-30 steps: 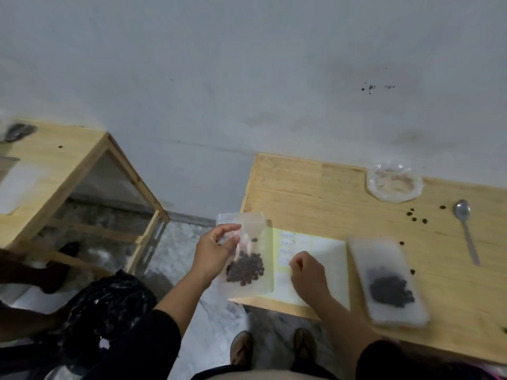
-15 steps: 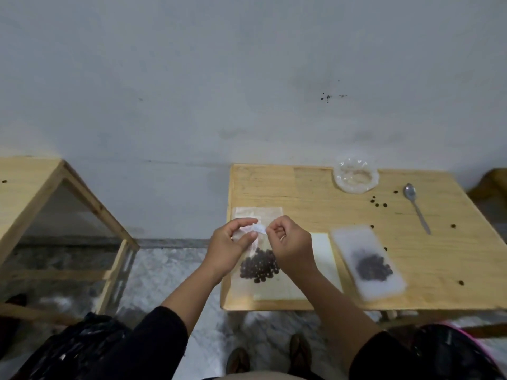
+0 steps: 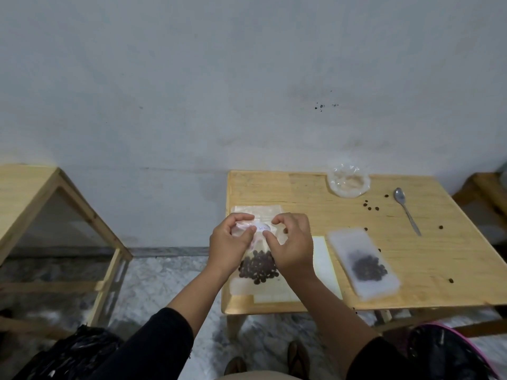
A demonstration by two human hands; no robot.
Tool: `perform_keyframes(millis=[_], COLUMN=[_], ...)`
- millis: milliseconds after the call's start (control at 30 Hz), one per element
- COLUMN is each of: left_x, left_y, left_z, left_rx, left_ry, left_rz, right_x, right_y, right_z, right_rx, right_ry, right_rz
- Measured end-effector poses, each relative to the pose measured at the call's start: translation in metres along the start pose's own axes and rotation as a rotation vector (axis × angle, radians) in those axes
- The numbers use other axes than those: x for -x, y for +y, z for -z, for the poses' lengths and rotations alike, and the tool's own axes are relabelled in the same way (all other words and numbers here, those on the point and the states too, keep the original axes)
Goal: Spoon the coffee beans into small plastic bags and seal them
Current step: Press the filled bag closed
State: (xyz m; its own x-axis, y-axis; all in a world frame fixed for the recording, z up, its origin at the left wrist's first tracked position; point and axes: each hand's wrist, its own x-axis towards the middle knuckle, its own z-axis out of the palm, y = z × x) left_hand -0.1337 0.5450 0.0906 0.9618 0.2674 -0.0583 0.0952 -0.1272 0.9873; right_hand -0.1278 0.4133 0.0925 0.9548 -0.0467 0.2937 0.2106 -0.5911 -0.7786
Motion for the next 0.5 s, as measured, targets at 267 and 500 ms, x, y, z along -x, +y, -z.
perform_keyframes(millis=[267,500], left_x=[0.0,0.002], left_y=[0.004,0.004], left_z=[-0.002,-0.01], left_rx=[0.026,0.029], left_ry=[-0.046,-0.175], left_rz=[0.007,0.05], right_x=[0.002,-0.002], right_y=[-0.004,0.0], right_z=[0.004,0.008], right_rx=[-0.384,-0.466], right_ry=[-0.093,-0.018], right_rz=[-0.282,-0.467])
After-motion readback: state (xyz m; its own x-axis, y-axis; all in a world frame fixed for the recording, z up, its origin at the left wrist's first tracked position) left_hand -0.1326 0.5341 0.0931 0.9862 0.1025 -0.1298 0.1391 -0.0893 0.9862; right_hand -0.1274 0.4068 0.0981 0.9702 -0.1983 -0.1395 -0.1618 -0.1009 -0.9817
